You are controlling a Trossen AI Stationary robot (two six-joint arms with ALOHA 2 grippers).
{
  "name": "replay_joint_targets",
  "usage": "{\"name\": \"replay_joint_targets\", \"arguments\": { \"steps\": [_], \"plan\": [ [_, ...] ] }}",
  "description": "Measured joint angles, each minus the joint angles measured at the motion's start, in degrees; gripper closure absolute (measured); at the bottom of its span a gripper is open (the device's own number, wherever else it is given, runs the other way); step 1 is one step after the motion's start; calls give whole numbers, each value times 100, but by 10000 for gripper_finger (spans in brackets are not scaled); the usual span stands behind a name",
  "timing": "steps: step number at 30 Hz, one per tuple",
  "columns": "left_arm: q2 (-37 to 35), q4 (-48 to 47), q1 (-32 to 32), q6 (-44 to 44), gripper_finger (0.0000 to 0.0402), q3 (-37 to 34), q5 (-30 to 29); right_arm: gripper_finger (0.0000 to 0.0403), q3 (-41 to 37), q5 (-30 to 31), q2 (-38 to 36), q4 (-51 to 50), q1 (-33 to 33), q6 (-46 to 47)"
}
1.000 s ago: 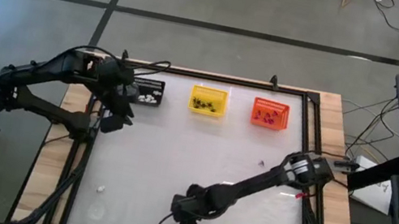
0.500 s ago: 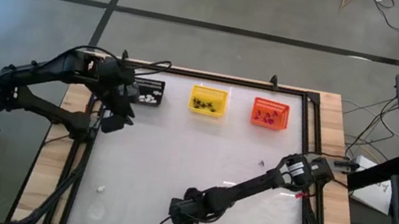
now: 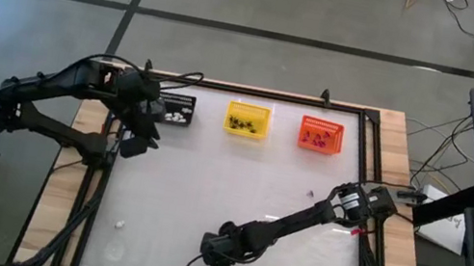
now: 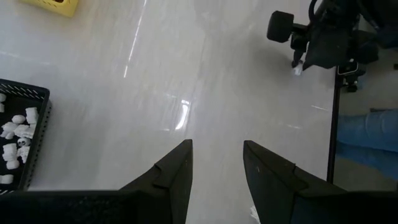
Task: Sort Halloween decoration
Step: Put the white skeleton toy into the black basket
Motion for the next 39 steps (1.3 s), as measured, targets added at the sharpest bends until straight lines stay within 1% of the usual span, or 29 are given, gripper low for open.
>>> {"name": "replay_joint_targets", "arguments": {
  "steps": [3,5,9,12,15,21,27,34,39],
  "plan": [
    [0,0,0,0,277,0,0,367,2,-5,1,-41,0,233],
    [0,0,0,0,277,0,-1,383,2,-26,1,-55,0,321],
    [0,0,0,0,277,0,0,387,2,-31,-51,-198,-1,471],
    [0,0,-2,0,277,0,0,388,-10,-39,-182,-510,-9,484],
    [2,-1,-1,0,277,0,-2,389,-24,104,-321,-664,-63,534],
    [0,-4,0,0,277,0,-2,390,-20,418,-543,-873,-377,587],
    [-25,6,0,156,277,0,-37,390,-20,402,-637,-841,-794,544],
    [-104,43,2,302,277,0,-707,390,3,328,-643,-812,-1345,216],
    [-121,46,0,304,277,0,-1096,390,211,217,-646,-750,-1829,-145]
  ]
}}
